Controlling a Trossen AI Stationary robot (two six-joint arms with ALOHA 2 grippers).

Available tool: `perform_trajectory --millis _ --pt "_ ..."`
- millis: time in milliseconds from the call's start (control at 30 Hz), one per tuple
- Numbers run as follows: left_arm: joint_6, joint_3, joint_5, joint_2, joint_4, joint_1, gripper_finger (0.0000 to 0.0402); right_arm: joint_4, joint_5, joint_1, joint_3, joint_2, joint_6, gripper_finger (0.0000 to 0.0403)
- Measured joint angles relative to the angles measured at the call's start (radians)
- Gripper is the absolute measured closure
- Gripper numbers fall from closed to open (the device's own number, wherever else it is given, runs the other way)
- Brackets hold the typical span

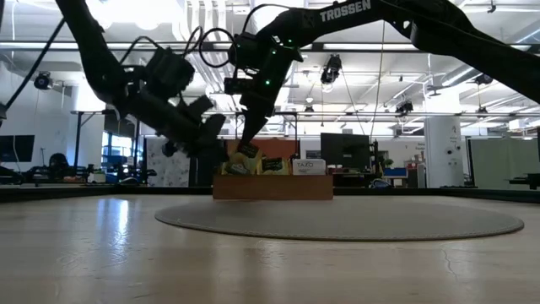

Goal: Pick & Place Tea
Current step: Put the yellow tea bag into the left compartment of the wooden organizer

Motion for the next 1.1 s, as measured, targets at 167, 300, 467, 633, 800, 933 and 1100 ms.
perform_trajectory --millis 167,300,467,633,800,933,1100 --pt "-0.003 0.023 0.000 0.049 0.001 0.007 0.0347 0.002 0.000 0.000 -0.001 0.000 0.000 0.0394" --pt "0.016 0.033 -0.001 0.056 0.001 0.008 0.0347 0.006 0.000 0.000 -0.001 0.000 -0.003 0.0394" --pt "0.019 0.031 0.000 0.047 -0.007 0.009 0.0347 0.016 -0.016 -0.002 -0.003 0.025 -0.002 0.0394" --pt "0.014 0.031 0.000 -0.034 -0.076 0.006 0.0347 0.021 -0.016 -0.001 -0.003 0.045 0.003 0.0394" --pt "0.014 0.031 -0.009 -0.146 -0.221 0.006 0.0347 0.074 -0.016 -0.002 -0.003 0.045 0.024 0.0394" --pt "0.022 0.024 -0.012 -0.199 -0.262 0.008 0.0347 0.130 -0.017 -0.005 0.000 0.044 0.025 0.0394" --pt "0.023 -0.004 -0.030 -0.222 -0.266 0.008 0.0347 0.138 -0.018 -0.006 0.000 0.069 0.027 0.0394"
